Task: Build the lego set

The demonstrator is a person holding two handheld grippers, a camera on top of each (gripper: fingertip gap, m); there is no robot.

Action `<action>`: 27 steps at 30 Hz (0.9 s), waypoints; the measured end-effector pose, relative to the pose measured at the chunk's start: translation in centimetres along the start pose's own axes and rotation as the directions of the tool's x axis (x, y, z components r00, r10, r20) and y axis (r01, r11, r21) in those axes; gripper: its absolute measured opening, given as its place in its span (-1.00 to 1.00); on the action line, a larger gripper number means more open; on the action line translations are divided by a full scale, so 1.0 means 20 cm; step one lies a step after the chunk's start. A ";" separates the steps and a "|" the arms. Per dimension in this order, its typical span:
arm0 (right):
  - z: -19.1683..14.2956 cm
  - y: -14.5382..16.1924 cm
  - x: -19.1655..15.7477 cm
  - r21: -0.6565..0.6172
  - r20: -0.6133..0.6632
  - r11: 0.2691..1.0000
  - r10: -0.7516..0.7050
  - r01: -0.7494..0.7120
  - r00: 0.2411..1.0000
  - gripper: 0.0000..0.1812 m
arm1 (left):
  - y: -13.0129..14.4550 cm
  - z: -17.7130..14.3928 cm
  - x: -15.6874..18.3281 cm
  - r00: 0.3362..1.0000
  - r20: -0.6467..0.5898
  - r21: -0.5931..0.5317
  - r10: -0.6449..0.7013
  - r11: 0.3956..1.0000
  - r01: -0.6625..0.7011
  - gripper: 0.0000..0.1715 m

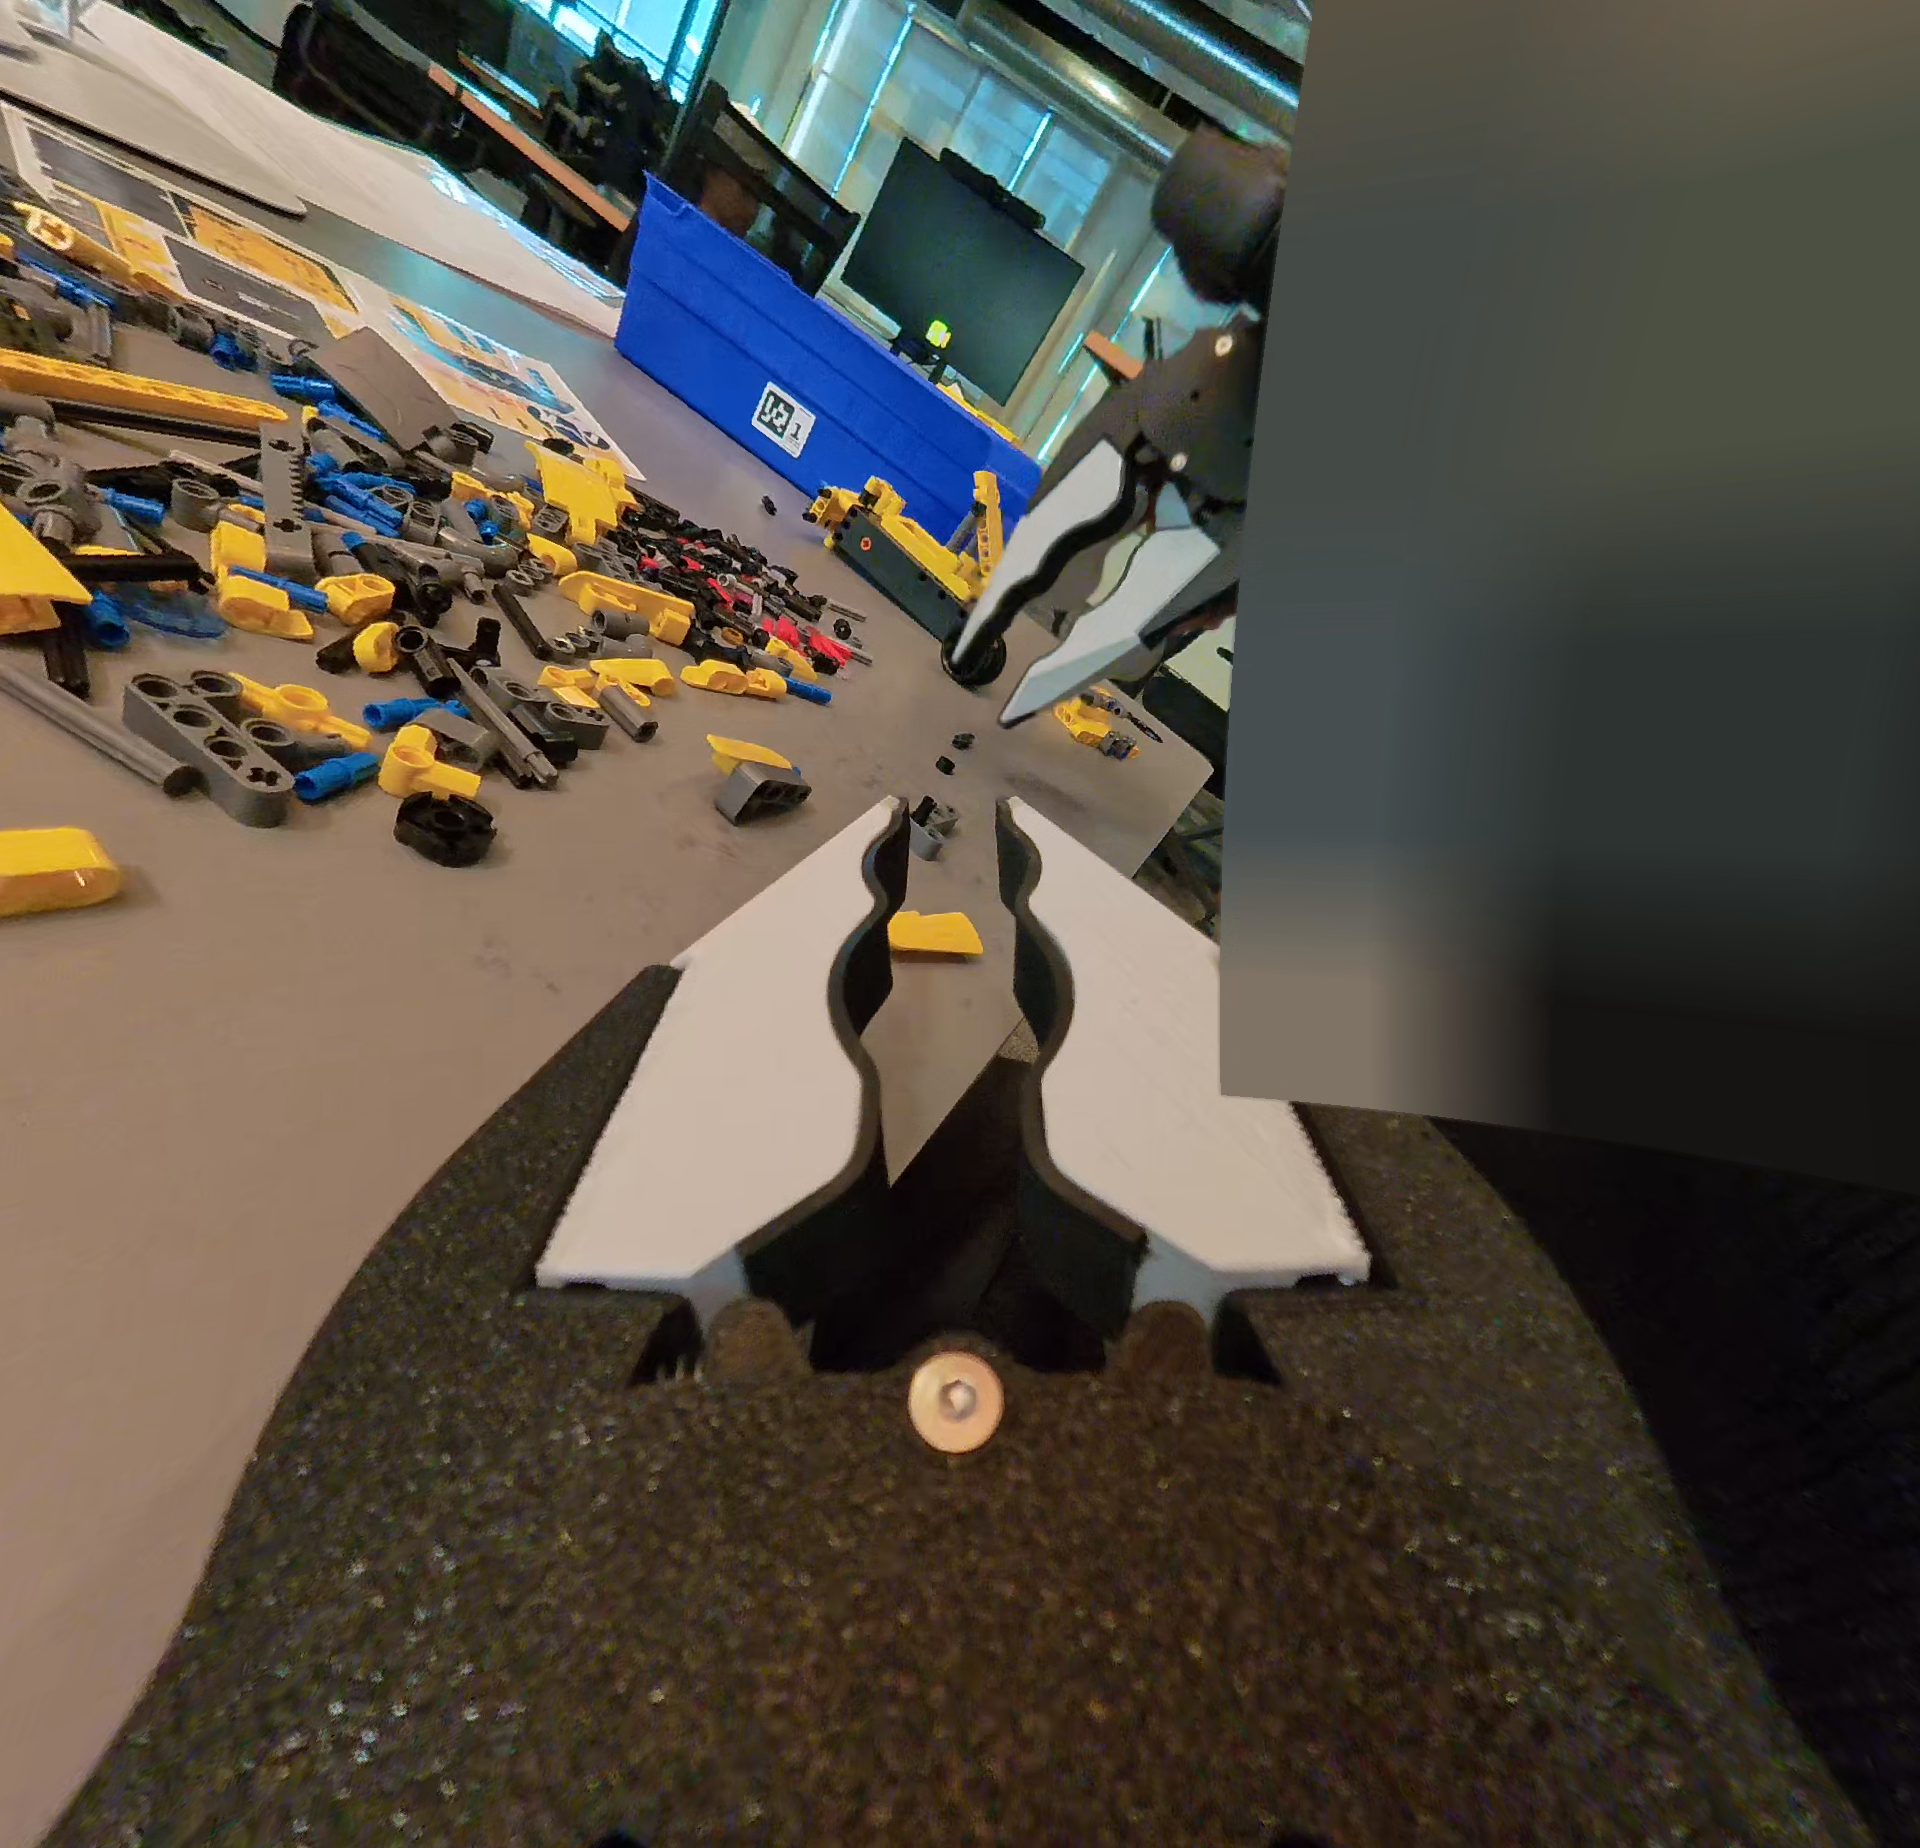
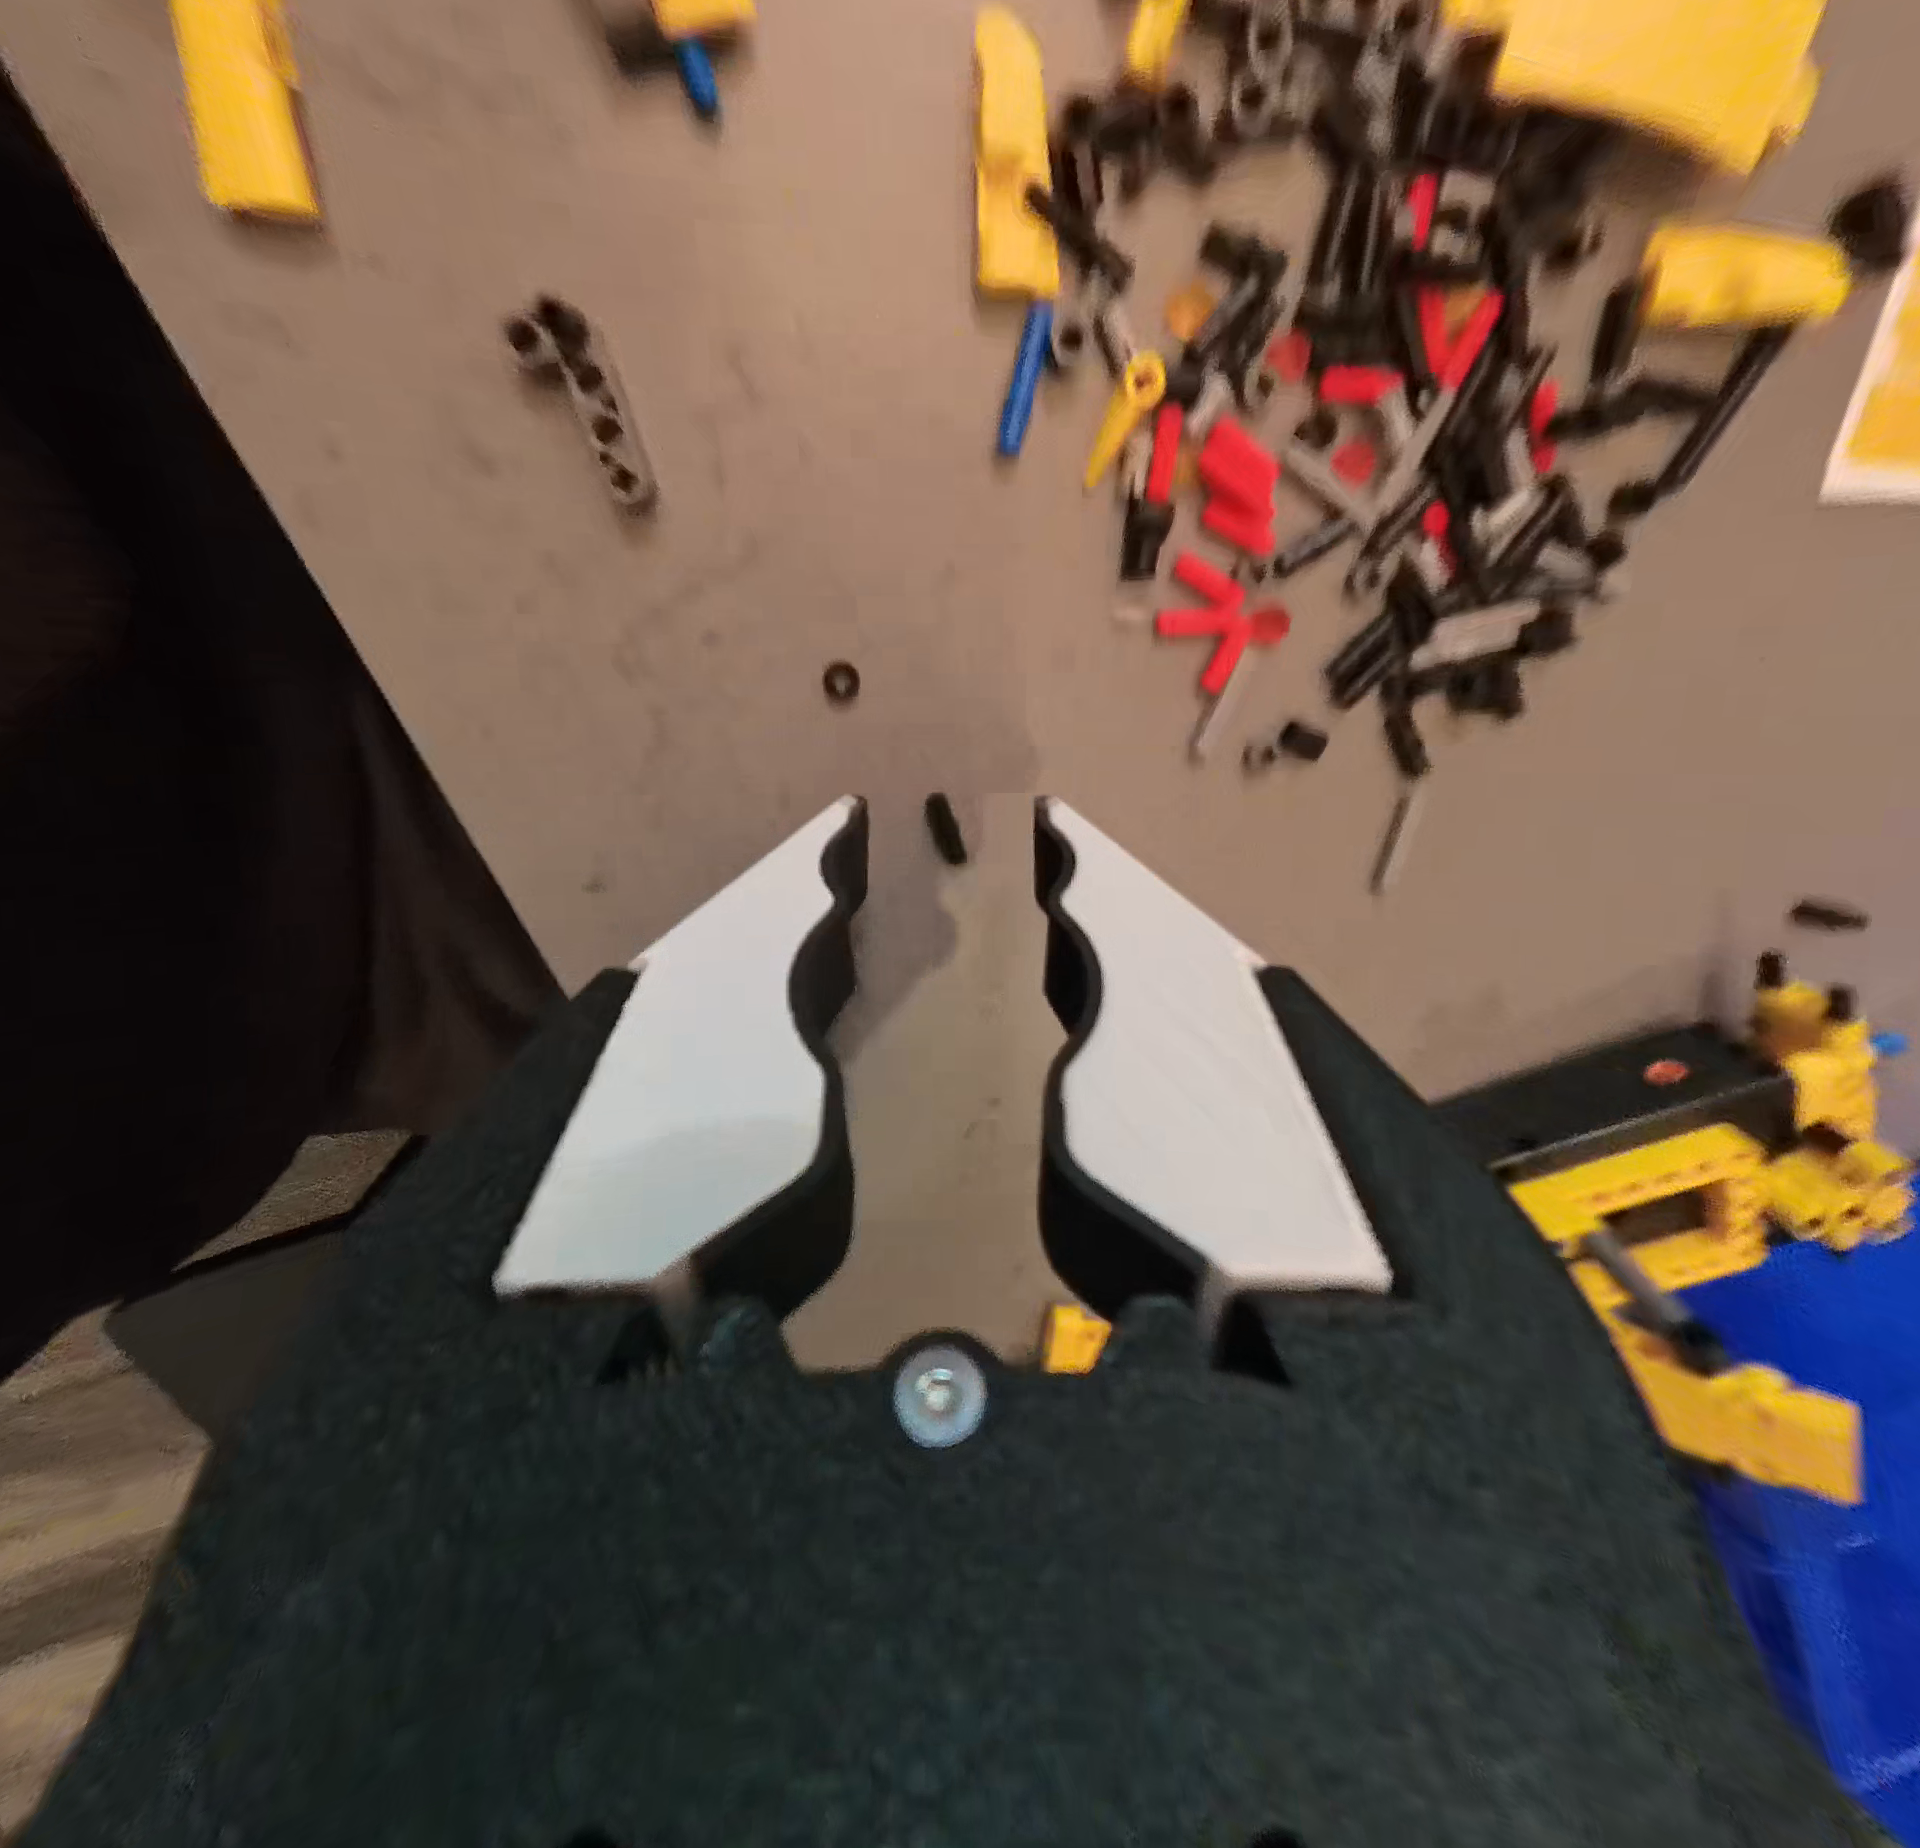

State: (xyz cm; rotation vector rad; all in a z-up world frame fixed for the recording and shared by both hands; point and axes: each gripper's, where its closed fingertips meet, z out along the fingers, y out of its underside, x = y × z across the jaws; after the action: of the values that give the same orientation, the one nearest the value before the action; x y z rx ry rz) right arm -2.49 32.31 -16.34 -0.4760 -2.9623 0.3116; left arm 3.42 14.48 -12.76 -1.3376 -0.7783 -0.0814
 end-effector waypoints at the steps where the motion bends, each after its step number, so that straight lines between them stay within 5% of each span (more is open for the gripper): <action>1: 0.01 0.04 0.00 -0.006 0.001 1.000 0.027 -0.027 1.000 -0.68 | 0.00 0.00 0.00 1.000 0.001 0.000 0.001 1.000 -0.001 -0.81; 14: 0.07 0.04 -0.09 0.113 0.025 0.993 0.039 -0.042 0.999 -0.97 | 0.06 0.05 0.04 0.998 0.005 -0.052 0.057 0.997 -0.057 -0.81; 20: -0.14 -0.32 -0.45 0.441 -0.059 0.872 -0.208 0.212 0.976 -0.97 | 0.10 0.14 0.22 0.980 -0.175 -0.055 -0.097 0.995 0.089 -0.81; 27: -0.23 -0.43 -0.65 0.468 -0.305 0.736 -0.386 0.490 0.871 -0.96 | 0.10 0.18 0.37 0.945 -0.274 -0.051 -0.179 0.984 0.172 -0.79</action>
State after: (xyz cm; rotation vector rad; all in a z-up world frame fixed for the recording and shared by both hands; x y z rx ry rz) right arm 7.91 21.05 -11.19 0.2580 -2.5229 0.9324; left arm 8.26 20.95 -10.28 -1.2456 -0.6569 -0.4140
